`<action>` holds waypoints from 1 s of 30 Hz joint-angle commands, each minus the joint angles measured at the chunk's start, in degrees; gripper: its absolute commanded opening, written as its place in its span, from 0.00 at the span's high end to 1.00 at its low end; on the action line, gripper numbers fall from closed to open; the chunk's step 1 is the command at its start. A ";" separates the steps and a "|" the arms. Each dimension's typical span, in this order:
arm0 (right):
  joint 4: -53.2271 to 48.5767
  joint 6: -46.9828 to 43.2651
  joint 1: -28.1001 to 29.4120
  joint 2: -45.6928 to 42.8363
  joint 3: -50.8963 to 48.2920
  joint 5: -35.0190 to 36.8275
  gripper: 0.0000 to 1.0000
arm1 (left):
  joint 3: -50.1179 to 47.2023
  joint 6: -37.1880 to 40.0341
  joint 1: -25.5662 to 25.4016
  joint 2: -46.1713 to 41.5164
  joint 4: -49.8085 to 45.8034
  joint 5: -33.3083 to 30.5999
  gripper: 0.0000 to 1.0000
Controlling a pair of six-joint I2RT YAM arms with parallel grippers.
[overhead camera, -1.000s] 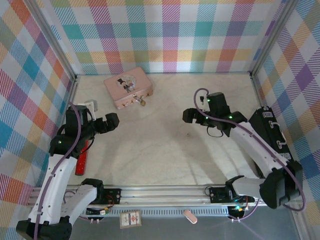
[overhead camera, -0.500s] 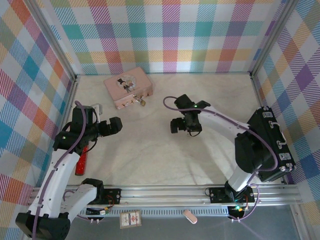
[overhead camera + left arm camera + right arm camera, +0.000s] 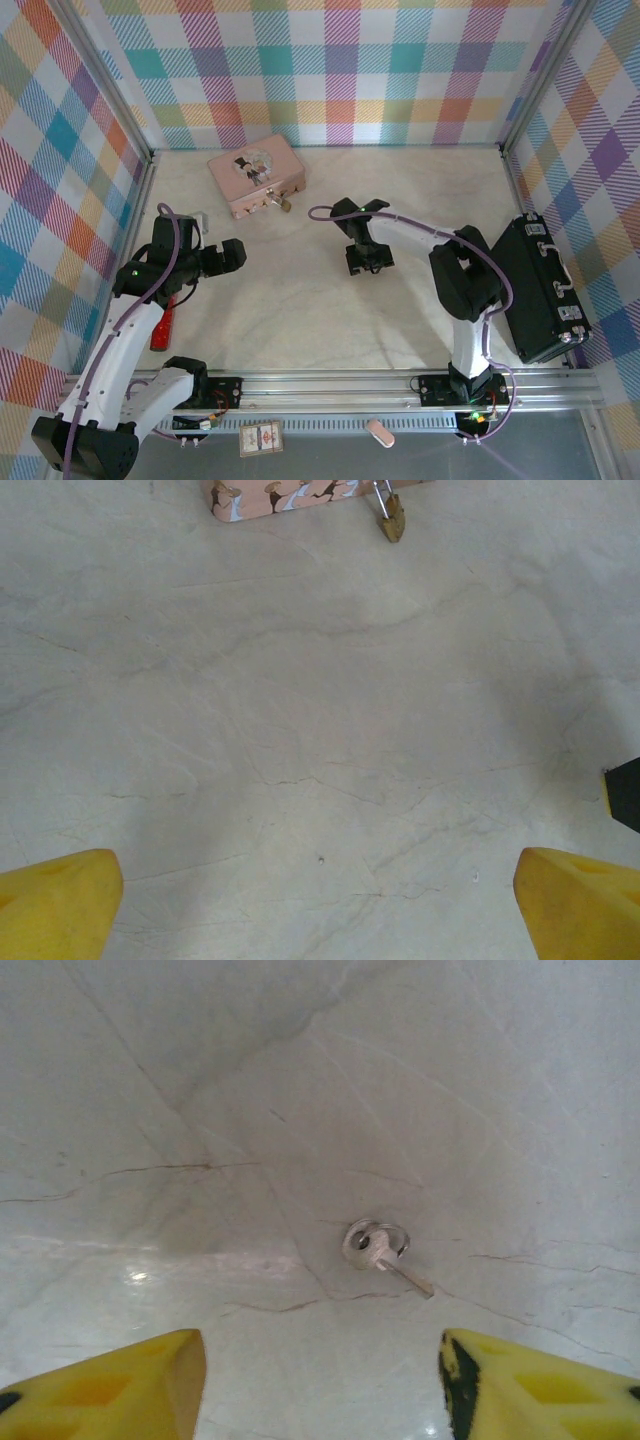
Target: Unlock the padlock with the key
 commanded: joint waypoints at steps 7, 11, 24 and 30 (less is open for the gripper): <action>-4.44 -4.55 0.11 4.68 3.80 6.64 0.53 | 0.06 -0.42 -0.38 1.23 -0.94 -2.35 0.00; -4.79 -5.51 0.11 5.88 3.85 8.27 0.56 | 0.15 -0.42 -0.38 1.72 -1.10 -2.95 0.00; -4.83 -6.14 0.19 10.35 5.31 7.06 0.68 | 0.50 -0.33 -0.05 3.63 -1.11 -2.70 0.00; -5.49 -6.23 0.19 11.83 6.22 8.01 0.75 | 0.32 -0.33 0.06 3.36 -1.20 -2.60 0.00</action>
